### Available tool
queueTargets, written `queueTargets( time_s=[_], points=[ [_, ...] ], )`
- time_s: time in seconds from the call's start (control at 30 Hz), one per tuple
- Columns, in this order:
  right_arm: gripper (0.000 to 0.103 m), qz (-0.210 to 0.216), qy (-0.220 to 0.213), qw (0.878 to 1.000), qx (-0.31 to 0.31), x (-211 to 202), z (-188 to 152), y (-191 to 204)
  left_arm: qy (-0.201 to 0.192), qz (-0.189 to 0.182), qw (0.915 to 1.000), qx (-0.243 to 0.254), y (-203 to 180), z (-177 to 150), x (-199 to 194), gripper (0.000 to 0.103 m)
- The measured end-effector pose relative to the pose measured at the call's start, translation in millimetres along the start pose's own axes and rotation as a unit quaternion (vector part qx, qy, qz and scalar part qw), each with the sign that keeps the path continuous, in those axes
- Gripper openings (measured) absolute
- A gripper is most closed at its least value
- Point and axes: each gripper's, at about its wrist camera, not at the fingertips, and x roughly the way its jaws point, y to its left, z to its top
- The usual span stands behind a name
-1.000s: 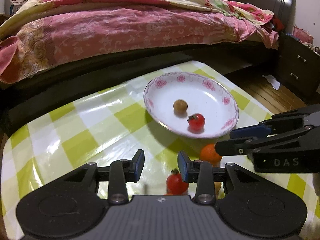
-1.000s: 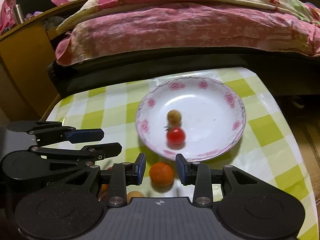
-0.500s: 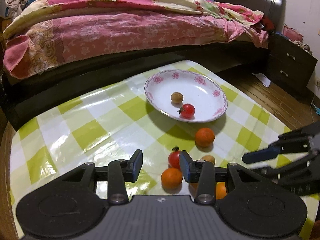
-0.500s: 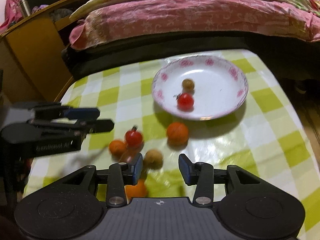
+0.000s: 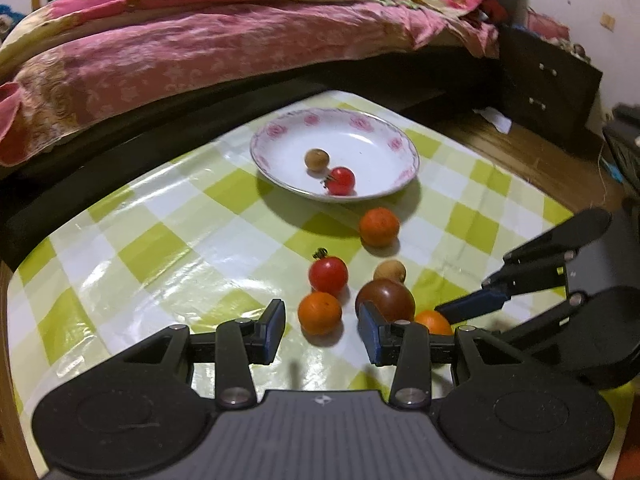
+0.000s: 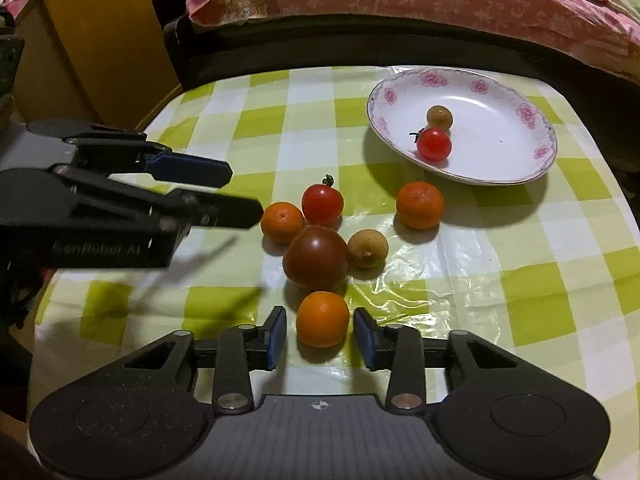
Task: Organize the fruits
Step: 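Close the right tool on an orange tangerine while the left tool grasps the dark brown tomato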
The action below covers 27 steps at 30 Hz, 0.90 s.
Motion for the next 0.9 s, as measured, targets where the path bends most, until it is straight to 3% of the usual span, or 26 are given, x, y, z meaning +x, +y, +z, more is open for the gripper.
queueTargets(
  time_s=[0.37,0.67,0.9],
  points=[
    [0.025,-0.010,0.003,1.000,0.006,-5,-2,-13,0.000,-0.043,0.9987,0.028,-19,5,3,0.047],
    [0.025,-0.035,0.000,0.998,0.046,-11,0,-41,0.018,-0.043,0.9977,0.048,-35,7,22,0.047],
    [0.026,-0.026,0.003,0.998,0.056,-11,-2,-47,0.022,-0.017,0.9978,0.060,-41,8,36,0.052]
  ],
)
